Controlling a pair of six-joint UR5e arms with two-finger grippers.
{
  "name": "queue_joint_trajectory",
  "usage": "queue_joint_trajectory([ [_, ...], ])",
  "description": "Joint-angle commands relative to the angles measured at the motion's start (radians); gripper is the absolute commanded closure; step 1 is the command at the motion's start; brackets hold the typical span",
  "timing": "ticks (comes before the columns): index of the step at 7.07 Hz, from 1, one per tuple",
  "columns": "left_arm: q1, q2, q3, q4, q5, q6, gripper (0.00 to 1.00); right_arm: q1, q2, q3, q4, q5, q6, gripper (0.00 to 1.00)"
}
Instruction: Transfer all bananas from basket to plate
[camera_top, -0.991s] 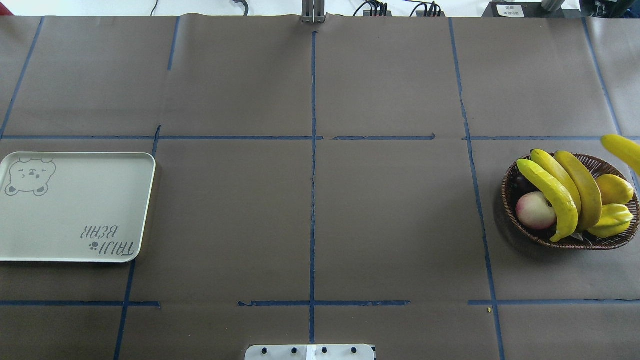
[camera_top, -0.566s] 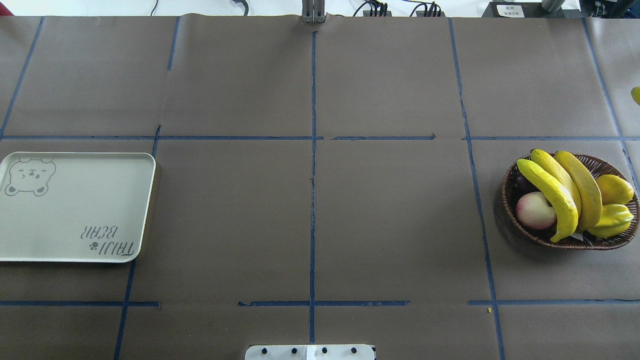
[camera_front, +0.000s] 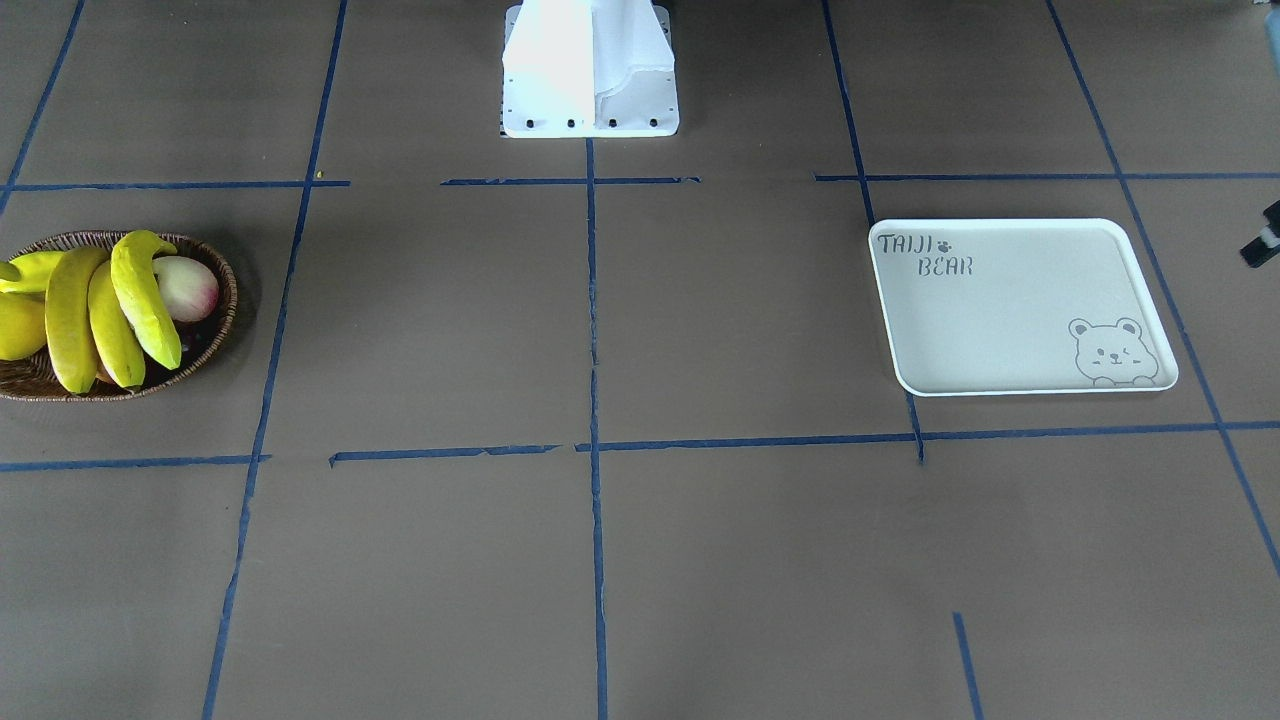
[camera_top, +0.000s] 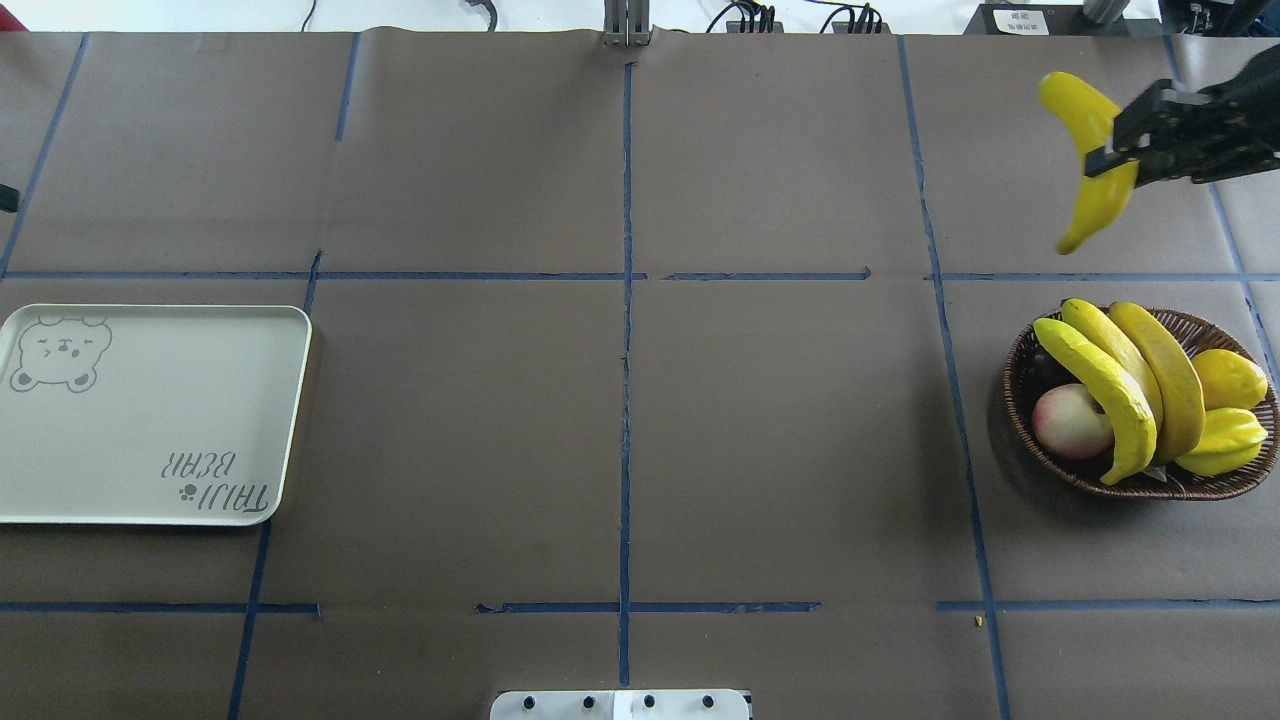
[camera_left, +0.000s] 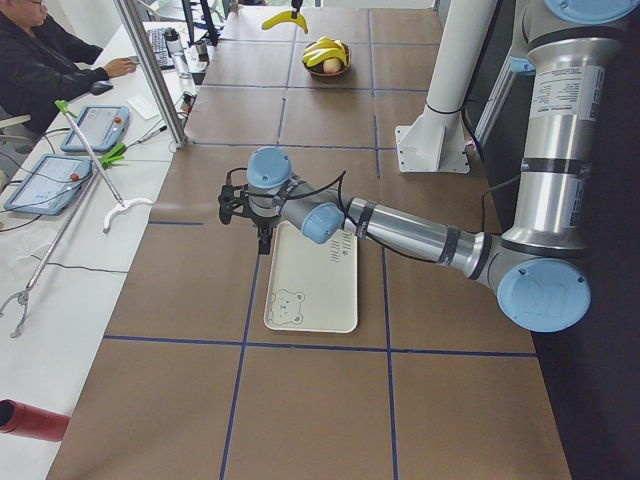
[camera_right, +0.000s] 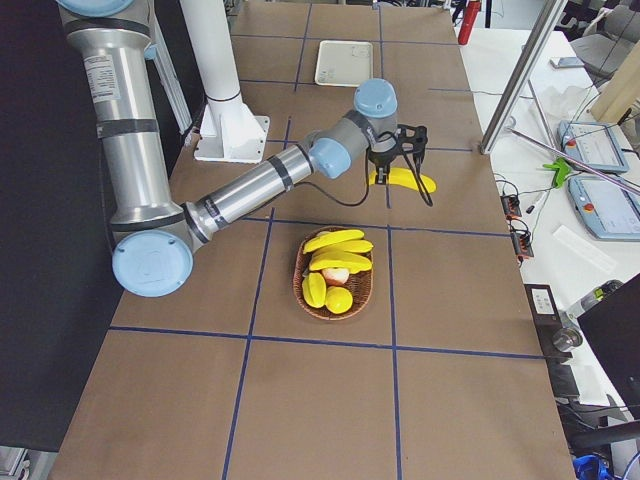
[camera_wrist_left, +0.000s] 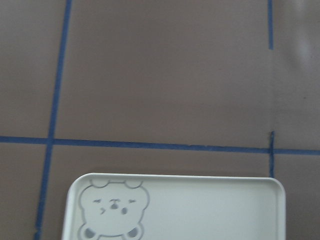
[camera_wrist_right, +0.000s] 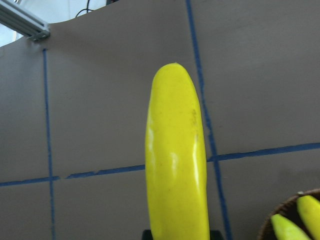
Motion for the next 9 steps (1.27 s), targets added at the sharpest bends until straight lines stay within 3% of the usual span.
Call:
queue_joint_trajectory([
  [1, 0.196, -0.098, 0.01, -0.223, 0.152, -0.423, 0.01, -0.241, 0.098, 0.006, 0.153, -0.206, 0.338, 0.99],
  [2, 0.283, -0.142, 0.013, -0.289, 0.225, -0.572, 0.01, -0.357, 0.096, -0.003, 0.311, -0.339, 0.466, 0.99],
  [4, 0.388, -0.304, 0.015, -0.343, 0.259, -0.935, 0.01, -0.566, 0.11, -0.005, 0.436, -0.573, 0.533, 0.99],
  [6, 0.542, -0.412, 0.007, -0.345, 0.43, -1.151, 0.01, -0.665, 0.154, -0.006, 0.463, -0.688, 0.576, 0.98],
  [7, 0.589, -0.449, 0.012, -0.342, 0.48, -1.165, 0.01, -0.691, 0.165, -0.005, 0.463, -0.716, 0.576, 0.98],
  [9, 0.611, -0.512, 0.057, -0.34, 0.486, -1.165, 0.01, -0.764, 0.17, 0.0, 0.464, -0.806, 0.576, 0.98],
])
